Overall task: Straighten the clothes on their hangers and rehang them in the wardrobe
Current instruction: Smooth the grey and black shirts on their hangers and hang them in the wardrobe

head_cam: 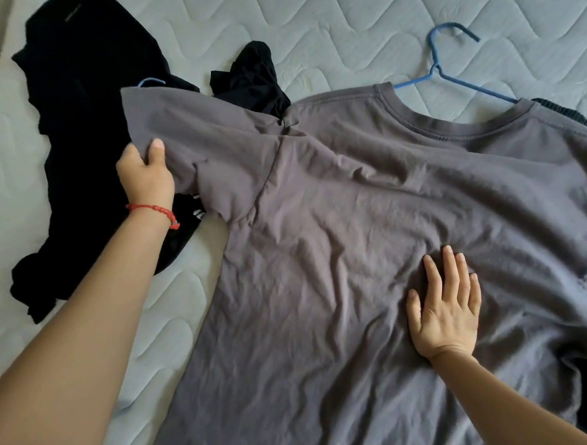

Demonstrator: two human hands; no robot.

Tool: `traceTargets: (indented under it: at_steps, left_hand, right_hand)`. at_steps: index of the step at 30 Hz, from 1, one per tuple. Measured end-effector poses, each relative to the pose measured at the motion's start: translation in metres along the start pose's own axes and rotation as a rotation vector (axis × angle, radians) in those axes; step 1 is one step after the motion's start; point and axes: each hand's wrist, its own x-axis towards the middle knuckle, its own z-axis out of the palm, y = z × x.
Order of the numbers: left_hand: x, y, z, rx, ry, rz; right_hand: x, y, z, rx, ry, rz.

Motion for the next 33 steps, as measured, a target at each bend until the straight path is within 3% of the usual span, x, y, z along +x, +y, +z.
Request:
traceTargets:
  at_steps: [3,5,7,11,13,20,24,26,30,33]
  left_hand:
    - [0.000,-0.012,-0.007,-0.063,-0.090,-0.169]
    - [-0.014,-0.020,-0.009,-0.179,-0.254,-0.407]
    - [-0.029,-0.028,-0.012,-0.288,-0.416,-0.503]
    - [-0.040,-0.045,-0.020,-0.242,-0.512,-0.355]
    - [-0.041,-0.049,-0.025,-0.148,-0.453,-0.269]
    - [-0.045,-0.073,-0.039,0.005,-0.089,-0.209]
    - [-0.085,-0.091,-0.041,0.017,-0.020,-0.305]
    - [-0.118,-0.097,-0.044,0.115,-0.078,-0.297]
    - [-0.176,-0.099,-0.055,0.277,-0.319,-0.087]
    - [-0.187,-0.104,-0.062,0.332,-0.409,-0.067]
  right_hand:
    - [-0.001,0.000,0.000,0.000,-0.001,0.003]
    - [-0.001,0.000,0.000,0.001,-0.003,0.006]
    - [-0.001,0.000,0.000,0.000,-0.003,0.005]
    - [-0.001,0.001,0.002,-0.005,-0.011,-0.001]
    - [-0.001,0.002,0.002,-0.005,-0.007,-0.004]
    - [-0.002,0.003,0.002,0.007,0.031,-0.019]
    - [-0.004,0.003,0.000,0.019,0.043,-0.024]
    - [-0.004,0.003,-0.003,0.038,0.031,-0.026]
    - [-0.019,0.010,-0.010,0.105,-0.004,-0.037]
    - [-0.066,0.027,-0.011,0.119,-0.017,0.050]
